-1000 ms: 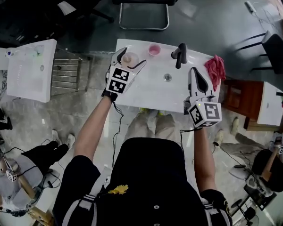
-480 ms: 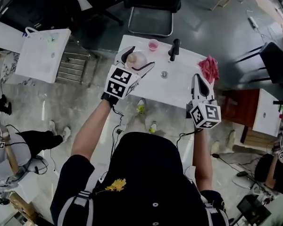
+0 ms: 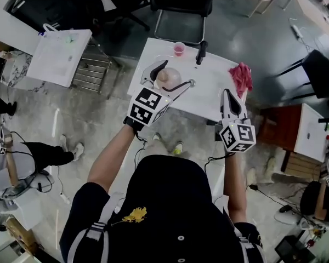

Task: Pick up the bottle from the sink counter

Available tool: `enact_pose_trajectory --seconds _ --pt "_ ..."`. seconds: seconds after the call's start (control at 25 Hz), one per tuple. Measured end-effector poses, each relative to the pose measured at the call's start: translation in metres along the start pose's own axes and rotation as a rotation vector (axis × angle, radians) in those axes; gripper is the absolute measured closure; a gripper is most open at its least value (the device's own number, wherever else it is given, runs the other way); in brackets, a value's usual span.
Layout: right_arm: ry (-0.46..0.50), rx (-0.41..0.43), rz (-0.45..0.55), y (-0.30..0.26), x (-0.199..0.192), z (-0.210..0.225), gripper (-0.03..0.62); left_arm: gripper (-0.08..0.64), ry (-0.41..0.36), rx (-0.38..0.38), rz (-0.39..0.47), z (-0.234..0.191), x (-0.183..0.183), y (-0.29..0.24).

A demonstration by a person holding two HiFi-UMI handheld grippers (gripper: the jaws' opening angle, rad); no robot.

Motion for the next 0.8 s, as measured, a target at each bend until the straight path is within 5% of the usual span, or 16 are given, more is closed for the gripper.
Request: enact_pose_trajectory --seconds 0.24,0.8 --pt "0.034 -0.015 0.038 -0.005 0.019 -0.015 0.565 0.147 -0.001 -0.015 0.076 0.000 0.023 0.021" --pt "0.091 -0.002 0.030 -0.009 0.026 -0.040 0.565 0.149 -0.003 -0.023 0.100 -0.007 0.033 0.039"
Point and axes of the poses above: the fingertips, and each gripper's own axes: y backward along the fingers, z to its right, x out of its top, the point moved 5 cm from there along y, backward along the fingers, and after that the axes turned 14 degrees about z, right-handed, at the moved point
